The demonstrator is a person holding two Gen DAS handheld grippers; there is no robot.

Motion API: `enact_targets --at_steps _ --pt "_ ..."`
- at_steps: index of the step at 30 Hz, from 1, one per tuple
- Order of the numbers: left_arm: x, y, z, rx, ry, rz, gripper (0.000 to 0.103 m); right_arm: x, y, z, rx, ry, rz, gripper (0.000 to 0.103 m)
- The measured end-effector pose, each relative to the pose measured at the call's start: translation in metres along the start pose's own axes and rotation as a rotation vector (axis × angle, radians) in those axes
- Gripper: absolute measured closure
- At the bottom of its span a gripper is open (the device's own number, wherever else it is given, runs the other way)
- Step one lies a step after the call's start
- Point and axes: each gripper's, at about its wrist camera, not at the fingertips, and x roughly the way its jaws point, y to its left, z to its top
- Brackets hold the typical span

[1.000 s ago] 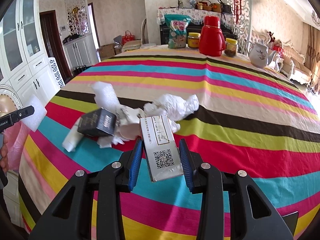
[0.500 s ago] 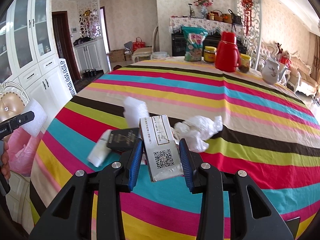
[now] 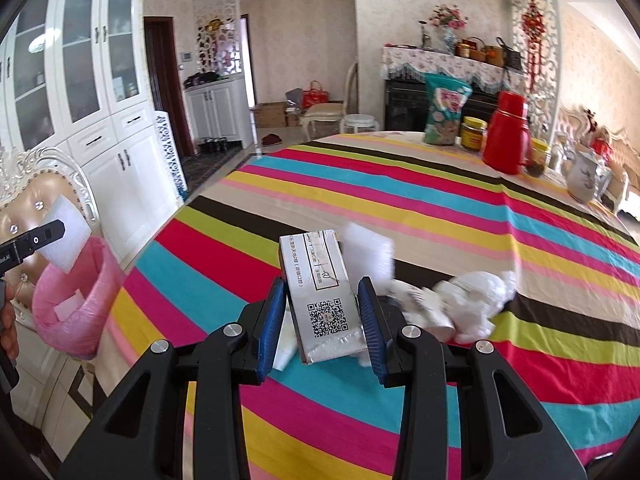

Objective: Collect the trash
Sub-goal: 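Carry the foam block and card box in both tools over the pink bin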

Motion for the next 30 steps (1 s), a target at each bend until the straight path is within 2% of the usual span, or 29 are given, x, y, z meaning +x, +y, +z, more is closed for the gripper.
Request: enact_targets --at_steps 4,14,30 --pt "-0.017 0.027 0.002 -0.027 -0.021 0.04 0.034 0.005 0.022 0.008 -0.017 -0.007 0.033 0.067" --pt "-0.055 0.095 0.0 -0.101 -0.051 0.138 0.034 0.018 0.106 0.032 -0.101 -0.018 0.158 0.067" --pt "-0.084 0.165 -0.017 -0.192 -0.056 0.229 0.034 0.04 0.244 0.044 -0.234 0.004 0.332 0.067"
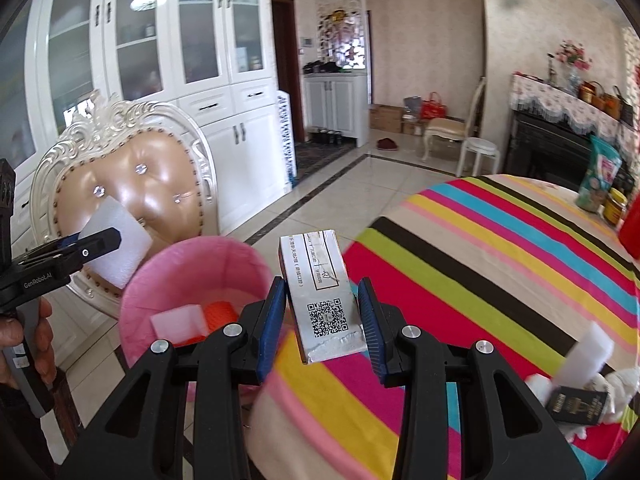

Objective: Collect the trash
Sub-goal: 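Carry the foam block and card box in both tools over the pink bin, then open both tools to drop the foam block and card box into the bin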

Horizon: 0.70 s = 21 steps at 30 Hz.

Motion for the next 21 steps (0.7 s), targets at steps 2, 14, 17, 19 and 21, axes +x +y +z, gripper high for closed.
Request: enact_targets --at_steps 2,14,17,19,21 --pt "-0.002 0.004 -0.001 -0.007 -0.001 0.007 0.034 0.008 0.012 0.003 -0.013 0.007 0.015 0.067" --pt "-0.003 0.039 0.007 -0.047 -0.007 0.033 0.033 0.053 0.071 0.012 -0.075 0.05 0.076 0.066" --pt "0.0 0.045 0.008 -0.058 -0.007 0.033 0.033 0.061 0.077 0.013 -0.085 0.058 0.085 0.066" --pt "0.002 0.048 0.009 -0.065 -0.006 0.03 0.033 0.067 0.082 0.014 -0.091 0.063 0.088 0.066" --pt "0.005 0.05 0.01 -0.068 -0.006 0.027 0.033 0.073 0.087 0.015 -0.094 0.07 0.094 0.066"
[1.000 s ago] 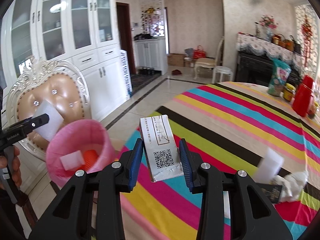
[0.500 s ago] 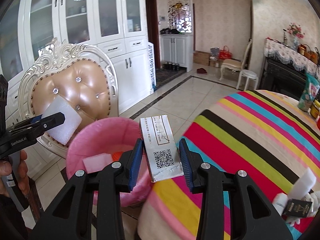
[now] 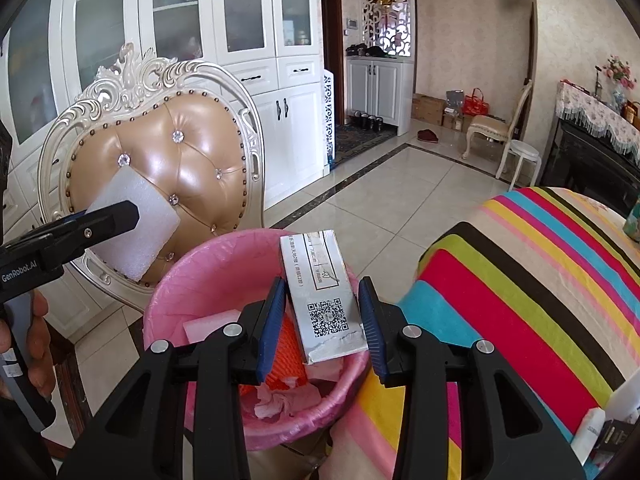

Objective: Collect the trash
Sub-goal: 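Open both tools to drop the foam block and card box into the bin, then move both open tools back over the table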

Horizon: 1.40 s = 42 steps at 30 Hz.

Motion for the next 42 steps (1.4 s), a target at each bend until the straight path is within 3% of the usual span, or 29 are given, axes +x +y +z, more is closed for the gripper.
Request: enact_targets --at_steps 5,8,10,15,26,42 --pt "0.004 0.002 0.001 -0.007 0.004 -0.009 0.033 0.011 0.007 0.001 -0.014 0.011 0.009 0.065" --pt "0.008 0.002 0.001 -0.018 0.011 -0.019 0.022 0.017 0.01 0.001 -0.019 0.023 0.018 0.064" --pt "0.009 0.001 0.0 -0.02 0.013 -0.021 0.022 0.02 0.01 0.0 -0.017 0.024 0.011 0.052" --pt "0.009 0.0 0.0 -0.023 0.009 -0.018 0.022 0.019 0.002 -0.003 -0.012 0.023 -0.007 0.051" --pt "0.01 -0.02 -0.001 0.006 0.013 -0.043 0.022 -0.006 -0.034 -0.015 0.044 -0.002 -0.053 0.046" --pt "0.011 -0.094 -0.007 0.076 0.018 -0.124 0.022 -0.072 -0.108 -0.05 0.12 -0.049 -0.179 0.042"
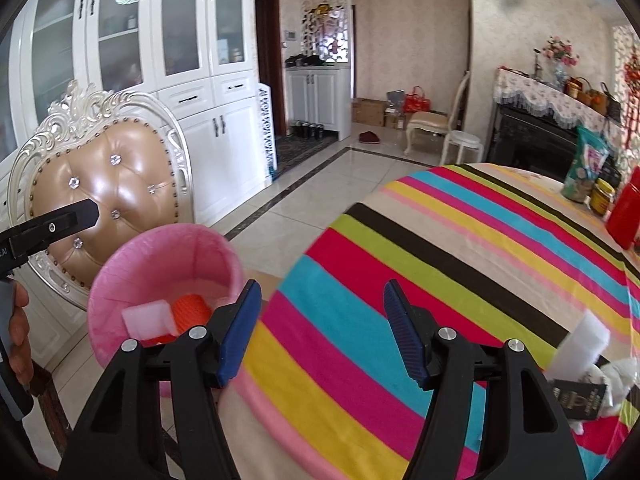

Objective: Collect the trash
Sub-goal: 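Move both open tools back over the table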

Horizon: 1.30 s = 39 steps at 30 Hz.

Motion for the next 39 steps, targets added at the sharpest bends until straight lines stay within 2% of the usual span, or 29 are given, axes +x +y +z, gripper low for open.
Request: enact_targets --at_steps 15,24,34,39 --pt "0.016 -0.087 -0.01 0.084 0.022 -0.097 0.022 -0.039 -0.096 -0.035 0.087 -0.009 -0.14 0.038" --pt "0.03 -0.131 -0.016 0.13 0.045 -0.143 0.022 -0.048 -0.141 -0.056 0.13 -0.01 -0.271 0.026" --pt "0.054 -0.162 -0.026 0.163 0.081 -0.186 0.022 -0.022 -0.184 -0.085 0.18 0.069 -0.428 0.019" --pt "0.065 -0.169 -0.03 0.163 0.094 -0.203 0.022 -0.005 -0.191 -0.094 0.168 0.127 -0.484 0.019"
